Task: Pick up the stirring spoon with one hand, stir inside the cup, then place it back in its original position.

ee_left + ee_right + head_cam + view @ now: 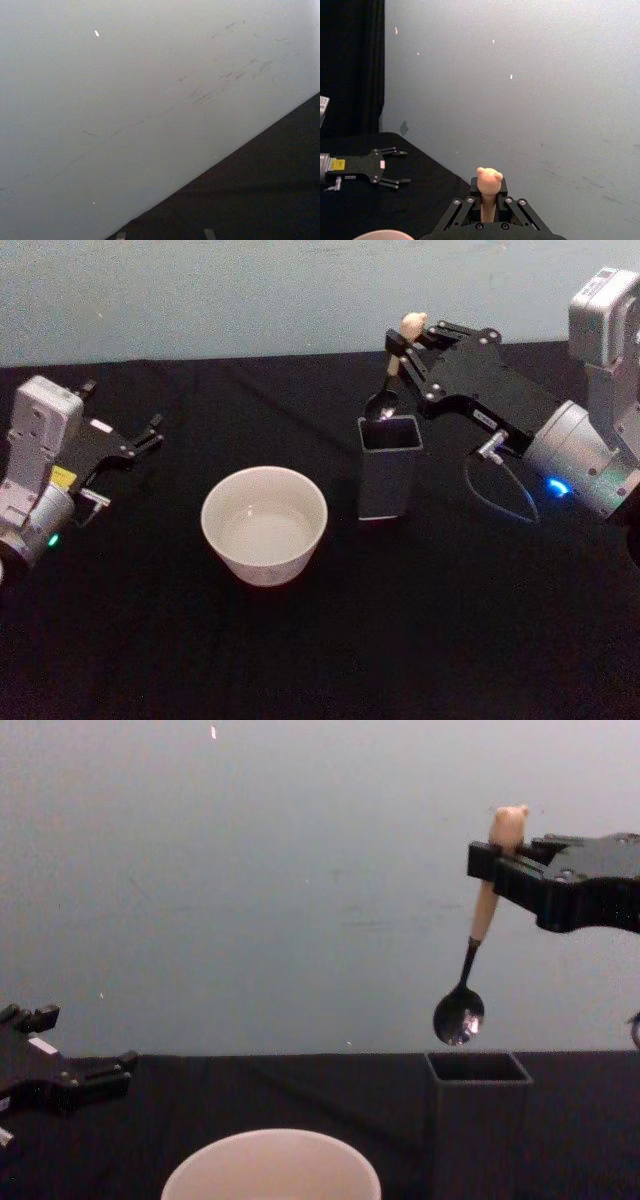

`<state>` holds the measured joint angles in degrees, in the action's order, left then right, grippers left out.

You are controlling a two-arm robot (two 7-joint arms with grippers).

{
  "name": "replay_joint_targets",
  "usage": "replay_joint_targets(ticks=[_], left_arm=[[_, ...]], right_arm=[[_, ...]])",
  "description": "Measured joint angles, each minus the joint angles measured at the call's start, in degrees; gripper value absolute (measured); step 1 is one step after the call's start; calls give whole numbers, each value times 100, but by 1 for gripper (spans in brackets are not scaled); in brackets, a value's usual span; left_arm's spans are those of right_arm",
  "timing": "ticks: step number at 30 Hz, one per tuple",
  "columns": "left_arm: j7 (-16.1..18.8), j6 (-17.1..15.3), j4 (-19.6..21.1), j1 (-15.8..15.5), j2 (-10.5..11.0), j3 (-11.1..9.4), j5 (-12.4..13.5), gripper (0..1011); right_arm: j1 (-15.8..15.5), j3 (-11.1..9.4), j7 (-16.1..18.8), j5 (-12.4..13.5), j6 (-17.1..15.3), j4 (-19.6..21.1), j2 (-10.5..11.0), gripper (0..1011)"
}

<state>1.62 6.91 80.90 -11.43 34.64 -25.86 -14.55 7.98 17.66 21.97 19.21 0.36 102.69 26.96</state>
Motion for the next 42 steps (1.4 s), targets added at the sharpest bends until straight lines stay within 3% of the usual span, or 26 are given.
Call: replay_joint_targets(ticks=[25,42], left_arm=[[0,0,0,0,0,0,0,1001],[0,0,0,0,0,0,0,1001]], right_arm=[[-229,-79,-159,66,-418,-195,-151,174],[-258,43,-231,85,-700,-528,-294,174]])
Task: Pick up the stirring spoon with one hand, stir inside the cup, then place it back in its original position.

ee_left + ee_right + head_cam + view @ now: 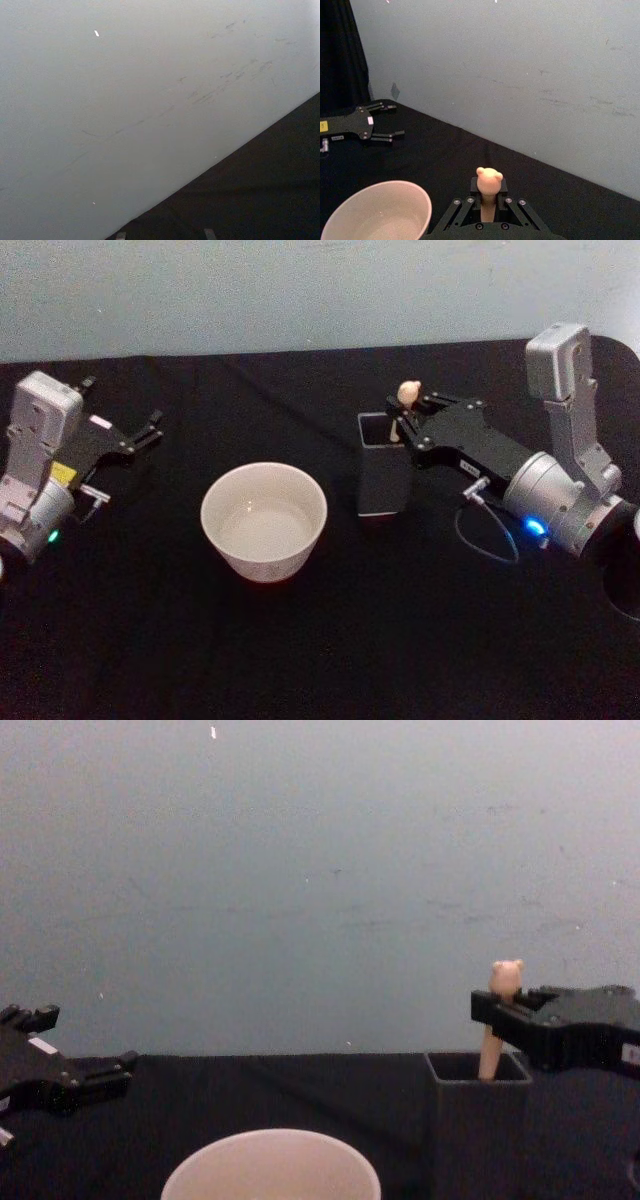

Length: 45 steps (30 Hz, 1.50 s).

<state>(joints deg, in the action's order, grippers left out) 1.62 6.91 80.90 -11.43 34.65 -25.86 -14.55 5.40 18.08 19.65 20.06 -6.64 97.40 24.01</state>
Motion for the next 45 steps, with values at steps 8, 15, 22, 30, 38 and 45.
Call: replay_joint_targets(ticks=[8,15,22,30,38,45], left_arm=[[0,0,0,0,0,0,0,1001],[0,0,0,0,0,0,0,1001],[0,0,0,0,0,0,0,1001],[0,0,0,0,0,0,0,1001],[0,0,0,0,0,0,0,1001],[0,0,0,0,0,0,0,1001]], right_arm=[[14,49,-35,-15,-76,-125,-45,174],[35,78,-49,-41,-118,-205,-80,174],[36,87,-53,-61,-146,-247,-98,174],[31,102,-101,-129,-172,-258,-108,174],[31,101,-101,-131,-171,-256,-107,173],[31,97,-91,-124,-169,-253,-104,282]])
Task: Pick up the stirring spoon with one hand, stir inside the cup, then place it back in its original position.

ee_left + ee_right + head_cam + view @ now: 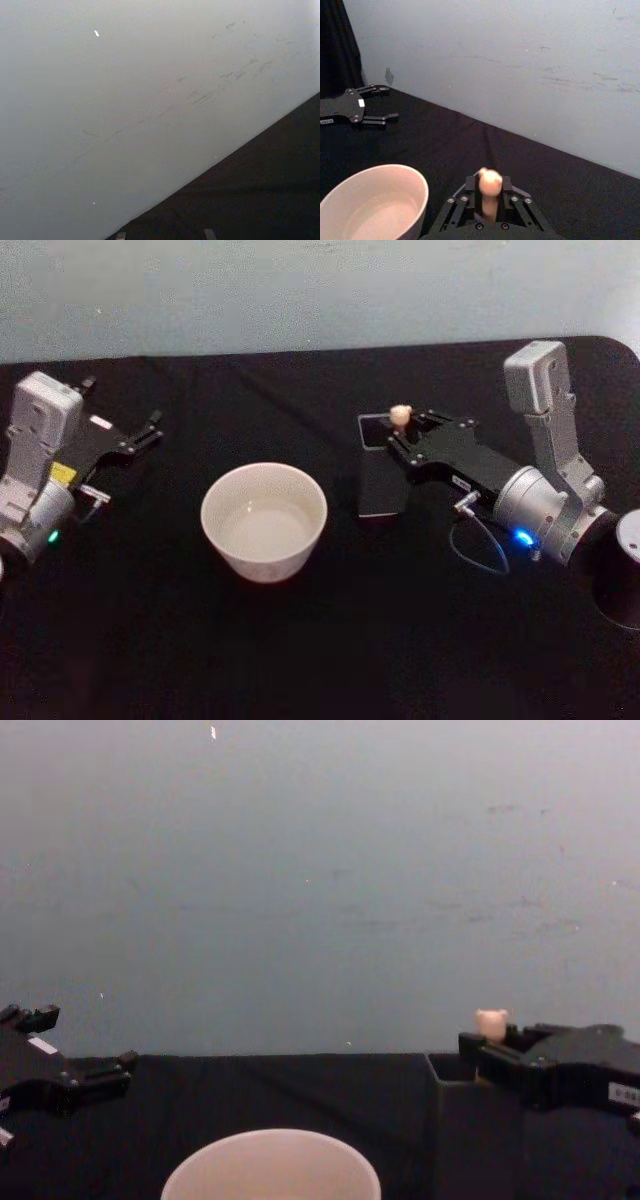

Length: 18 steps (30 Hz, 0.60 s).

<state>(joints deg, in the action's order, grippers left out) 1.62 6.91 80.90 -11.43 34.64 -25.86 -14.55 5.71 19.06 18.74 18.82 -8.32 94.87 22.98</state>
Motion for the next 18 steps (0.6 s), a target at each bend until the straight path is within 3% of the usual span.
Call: replay_joint_targets(ticks=[18], left_arm=[[0,0,0,0,0,0,0,1001]], right_arm=[[0,-6,13,15,6,2,1,839]])
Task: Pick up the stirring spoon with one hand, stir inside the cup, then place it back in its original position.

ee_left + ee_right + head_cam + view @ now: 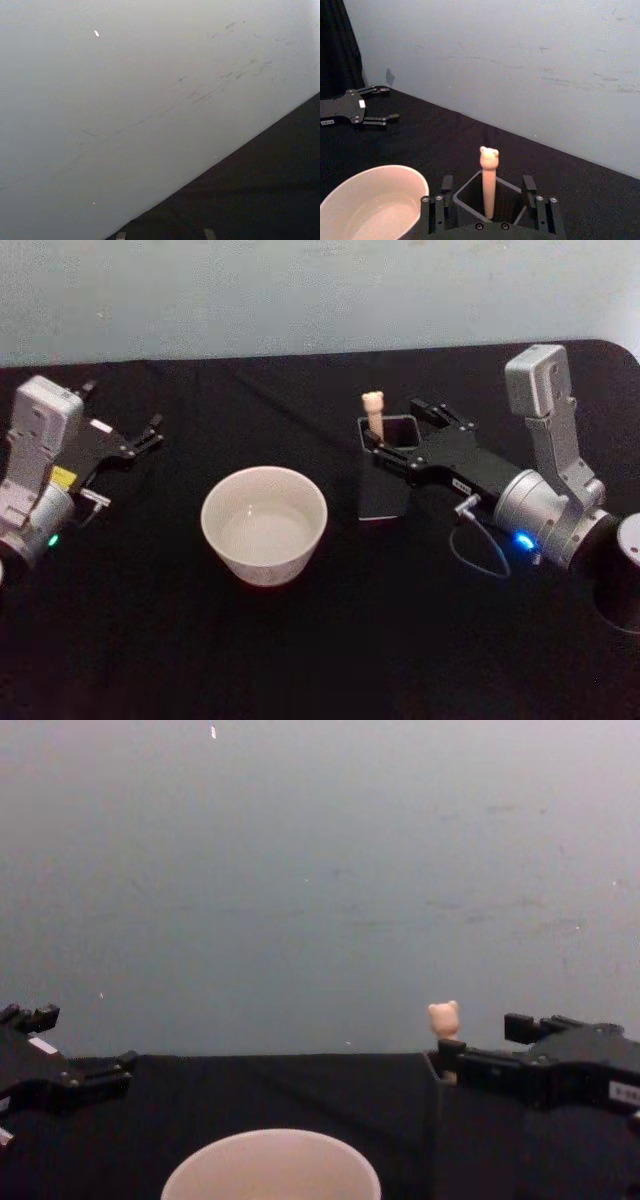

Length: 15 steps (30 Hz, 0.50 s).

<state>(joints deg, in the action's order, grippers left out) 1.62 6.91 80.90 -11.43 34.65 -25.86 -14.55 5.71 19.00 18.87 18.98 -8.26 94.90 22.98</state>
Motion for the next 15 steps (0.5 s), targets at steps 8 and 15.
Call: replay_joint_targets(ticks=[8,15], left_arm=[[0,0,0,0,0,0,0,1001],[0,0,0,0,0,0,0,1001]], right_arm=[[0,0,1,3,0,0,0,1002],[0,0,7,4,2,0,0,1002]])
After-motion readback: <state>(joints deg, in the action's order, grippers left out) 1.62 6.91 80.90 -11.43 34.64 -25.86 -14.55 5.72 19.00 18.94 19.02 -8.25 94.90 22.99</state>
